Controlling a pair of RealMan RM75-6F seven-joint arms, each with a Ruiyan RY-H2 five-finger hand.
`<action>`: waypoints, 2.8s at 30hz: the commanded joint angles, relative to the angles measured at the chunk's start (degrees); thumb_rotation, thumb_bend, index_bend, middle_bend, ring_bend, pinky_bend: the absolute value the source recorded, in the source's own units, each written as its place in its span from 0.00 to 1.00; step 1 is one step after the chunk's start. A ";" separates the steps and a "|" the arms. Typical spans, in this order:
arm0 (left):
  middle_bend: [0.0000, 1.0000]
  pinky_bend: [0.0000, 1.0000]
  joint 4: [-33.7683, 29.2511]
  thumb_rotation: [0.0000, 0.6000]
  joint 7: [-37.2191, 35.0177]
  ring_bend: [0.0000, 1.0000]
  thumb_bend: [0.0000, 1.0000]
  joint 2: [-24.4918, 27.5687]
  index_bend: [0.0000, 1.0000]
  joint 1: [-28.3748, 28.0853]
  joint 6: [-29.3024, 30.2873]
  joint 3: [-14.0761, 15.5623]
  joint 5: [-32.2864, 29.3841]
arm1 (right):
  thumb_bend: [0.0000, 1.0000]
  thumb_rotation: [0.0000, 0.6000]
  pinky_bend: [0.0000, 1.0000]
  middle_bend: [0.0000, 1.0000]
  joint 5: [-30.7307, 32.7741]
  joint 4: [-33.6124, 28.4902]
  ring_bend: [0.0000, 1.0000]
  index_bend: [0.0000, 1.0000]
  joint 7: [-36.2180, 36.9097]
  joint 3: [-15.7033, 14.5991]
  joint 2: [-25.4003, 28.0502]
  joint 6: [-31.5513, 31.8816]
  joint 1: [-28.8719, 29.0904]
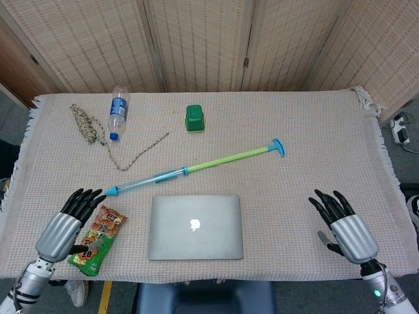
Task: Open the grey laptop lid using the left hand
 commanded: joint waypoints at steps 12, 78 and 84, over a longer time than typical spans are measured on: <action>0.09 0.00 -2.34 1.00 2.66 0.07 0.17 -10.40 0.08 -14.09 -16.00 0.81 6.51 | 0.40 1.00 0.01 0.00 1.90 -0.32 0.11 0.00 -0.43 -0.01 -0.32 -0.56 -0.19; 0.13 0.00 18.29 1.00 12.94 0.06 0.32 -37.89 0.12 -20.40 -21.09 2.25 -9.55 | 0.40 1.00 0.01 0.00 5.20 0.99 0.10 0.00 0.83 -0.08 -1.80 -2.99 0.78; 0.14 0.00 19.15 1.00 11.78 0.07 0.40 -37.99 0.14 -20.14 -19.94 2.73 -9.10 | 0.40 1.00 0.01 0.00 5.02 0.84 0.11 0.00 0.66 -0.17 -1.90 -2.85 0.75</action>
